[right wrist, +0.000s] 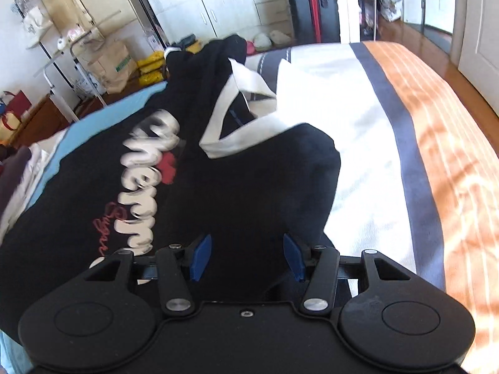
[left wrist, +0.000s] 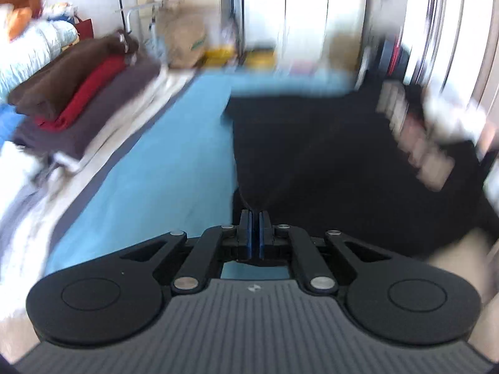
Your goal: Fold clothes
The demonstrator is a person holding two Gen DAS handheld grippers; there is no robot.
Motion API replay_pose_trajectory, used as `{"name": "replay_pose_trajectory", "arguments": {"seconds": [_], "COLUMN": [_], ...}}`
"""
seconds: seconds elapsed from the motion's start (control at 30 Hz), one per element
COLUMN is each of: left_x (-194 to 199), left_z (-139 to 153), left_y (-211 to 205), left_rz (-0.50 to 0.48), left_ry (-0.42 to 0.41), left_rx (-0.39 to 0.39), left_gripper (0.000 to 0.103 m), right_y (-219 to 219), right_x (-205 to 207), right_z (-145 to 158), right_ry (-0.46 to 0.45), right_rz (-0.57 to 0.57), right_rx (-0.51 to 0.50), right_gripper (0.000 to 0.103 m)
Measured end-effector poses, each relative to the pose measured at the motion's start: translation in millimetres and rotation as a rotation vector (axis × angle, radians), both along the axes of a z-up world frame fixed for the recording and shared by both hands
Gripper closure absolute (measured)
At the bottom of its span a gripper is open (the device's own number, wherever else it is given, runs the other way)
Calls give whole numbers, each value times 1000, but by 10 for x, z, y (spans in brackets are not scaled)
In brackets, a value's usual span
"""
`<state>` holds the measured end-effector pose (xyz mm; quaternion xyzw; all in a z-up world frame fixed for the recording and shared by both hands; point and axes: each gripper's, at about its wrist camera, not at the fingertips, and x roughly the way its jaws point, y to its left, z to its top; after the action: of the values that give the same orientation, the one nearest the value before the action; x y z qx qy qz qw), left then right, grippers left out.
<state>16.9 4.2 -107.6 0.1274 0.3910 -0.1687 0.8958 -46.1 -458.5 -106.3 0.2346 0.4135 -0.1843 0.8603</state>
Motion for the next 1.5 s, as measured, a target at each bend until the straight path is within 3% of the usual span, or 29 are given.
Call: {"name": "replay_pose_trajectory", "arguments": {"seconds": [0.07, 0.23, 0.37, 0.43, 0.53, 0.6, 0.7, 0.87, 0.97, 1.1, 1.23, 1.33, 1.5], "left_x": [42, 36, 12, 23, -25, 19, 174, 607, 880, 914, 979, 1151, 1343], "left_z": [-95, 43, 71, 171, 326, 399, 526, 648, 514, 165, -137, -249, -267], "left_y": [-109, -82, -15, 65, 133, 144, 26, -707, -1203, -1591, -1498, -1457, -1551], "left_rz": [-27, -8, 27, 87, 192, 197, 93, -192, -223, -226, -261, -254, -275], "left_ry": [43, 40, 36, 8, -116, -126, -46, 125, 193, 55, 100, 131, 114], "left_rx": [57, -12, -12, -52, 19, 26, -88, -231, -239, -155, -186, -199, -258], "left_gripper": [99, 98, 94, 94, 93, 93, 89, 59, 59, 59, 59, 59, 59], "right_y": [19, 27, -56, -101, -173, -233, -373, -585, -689, -826, -1016, -1168, -1248], "right_x": [31, -26, -115, -144, -168, -221, -283, -333, -330, -211, -113, -69, 34], "right_z": [-12, 37, 43, 55, 77, 90, 65, -49, -124, -205, -321, -474, -629], "right_ry": [19, 17, 4, -9, -23, -41, -80, -151, -208, -282, -329, -275, -371], "right_rz": [9, 14, -24, -53, -87, -124, -198, -304, -349, -343, -408, -501, -439], "right_rx": [-23, -44, -13, 6, 2, 14, 78, 220, 300, 392, 399, 339, 393], "right_gripper": [46, 46, 44, 44, 44, 44, 42, 41, 41, 40, 38, 36, 35]}}
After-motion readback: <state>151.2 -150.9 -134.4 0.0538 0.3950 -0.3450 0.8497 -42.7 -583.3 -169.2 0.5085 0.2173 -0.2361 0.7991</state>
